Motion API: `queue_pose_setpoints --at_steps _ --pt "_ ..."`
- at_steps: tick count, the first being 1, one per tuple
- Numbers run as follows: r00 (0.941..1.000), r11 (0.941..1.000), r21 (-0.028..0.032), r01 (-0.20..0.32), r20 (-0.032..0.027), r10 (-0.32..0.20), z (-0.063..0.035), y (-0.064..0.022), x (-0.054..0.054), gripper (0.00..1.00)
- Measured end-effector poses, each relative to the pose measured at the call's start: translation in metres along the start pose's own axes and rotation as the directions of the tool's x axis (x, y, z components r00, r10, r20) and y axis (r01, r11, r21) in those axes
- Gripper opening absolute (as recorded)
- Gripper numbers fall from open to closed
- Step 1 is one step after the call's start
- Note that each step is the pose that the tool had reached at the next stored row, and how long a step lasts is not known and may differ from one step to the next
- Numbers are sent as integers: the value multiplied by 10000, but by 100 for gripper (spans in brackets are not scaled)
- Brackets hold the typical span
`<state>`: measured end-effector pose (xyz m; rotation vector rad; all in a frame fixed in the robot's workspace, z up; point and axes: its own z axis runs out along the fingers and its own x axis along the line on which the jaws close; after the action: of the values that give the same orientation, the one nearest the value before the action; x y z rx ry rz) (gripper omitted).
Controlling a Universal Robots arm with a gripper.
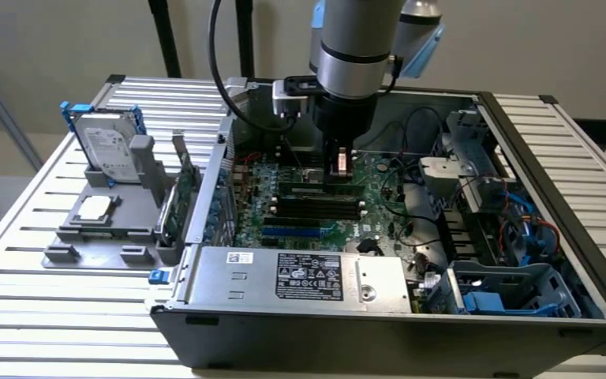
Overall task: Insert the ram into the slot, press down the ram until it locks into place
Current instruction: 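Insert the ram into the slot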
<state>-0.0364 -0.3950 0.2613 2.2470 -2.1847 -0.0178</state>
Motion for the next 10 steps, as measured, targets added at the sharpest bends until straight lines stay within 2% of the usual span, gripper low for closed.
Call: queue_pose_setpoints --at_steps 1,4,6,10 --pt "10000 10000 7 1 -40 -1 10 -1 0 13" --pt "9997 10000 31 -17 -227 18 33 -1 0 13" --pt "9995 10000 36 -22 -317 23 53 -1 0 13" --pt "9995 10000 39 -26 -327 27 77 0 -4 13"
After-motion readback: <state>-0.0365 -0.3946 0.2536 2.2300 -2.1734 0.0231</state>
